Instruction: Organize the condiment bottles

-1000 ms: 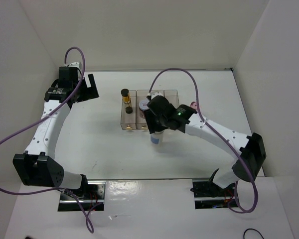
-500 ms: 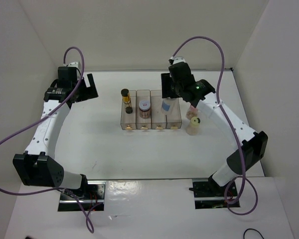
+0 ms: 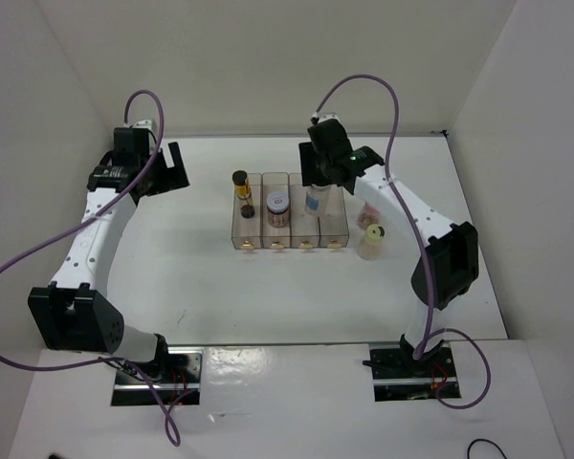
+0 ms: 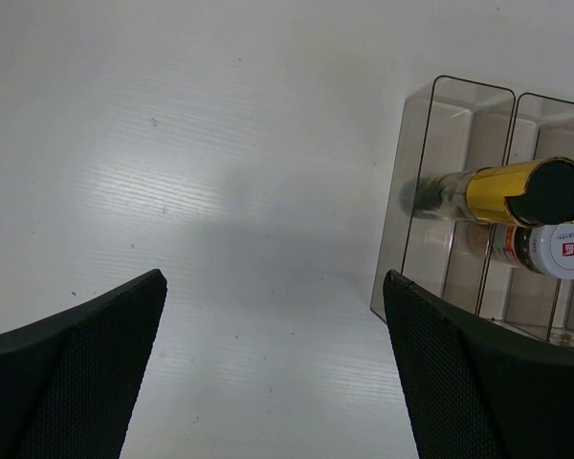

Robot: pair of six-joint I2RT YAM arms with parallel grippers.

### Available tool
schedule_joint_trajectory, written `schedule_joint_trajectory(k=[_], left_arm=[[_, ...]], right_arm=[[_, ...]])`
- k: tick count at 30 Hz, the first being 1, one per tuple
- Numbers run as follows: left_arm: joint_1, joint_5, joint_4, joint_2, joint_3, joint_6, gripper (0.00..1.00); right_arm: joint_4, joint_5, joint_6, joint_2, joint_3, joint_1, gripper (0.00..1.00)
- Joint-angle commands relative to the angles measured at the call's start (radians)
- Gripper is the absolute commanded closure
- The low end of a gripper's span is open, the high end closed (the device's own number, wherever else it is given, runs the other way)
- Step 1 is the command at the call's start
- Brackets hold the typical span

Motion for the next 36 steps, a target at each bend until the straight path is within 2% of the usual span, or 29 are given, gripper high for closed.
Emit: schedule_joint_trajectory(k=[1, 31, 36], left_arm=[[0.005, 0.011, 0.042, 0.009, 0.007, 0.006, 0.0], [0.005, 0.029, 0.051, 0.064, -0.011, 0.015, 0.0], [0.014, 0.029, 0.051, 0.064, -0.011, 0.024, 0.0]], right_arm=[[0.127, 0.009, -0.002, 0.007, 0.075, 0.004, 0.82], [0.205, -0.028, 0.045, 0.189, 0.075, 0.004, 0.82], [0.205, 0.004, 0.045, 0.199, 0.075, 0.024, 0.67]])
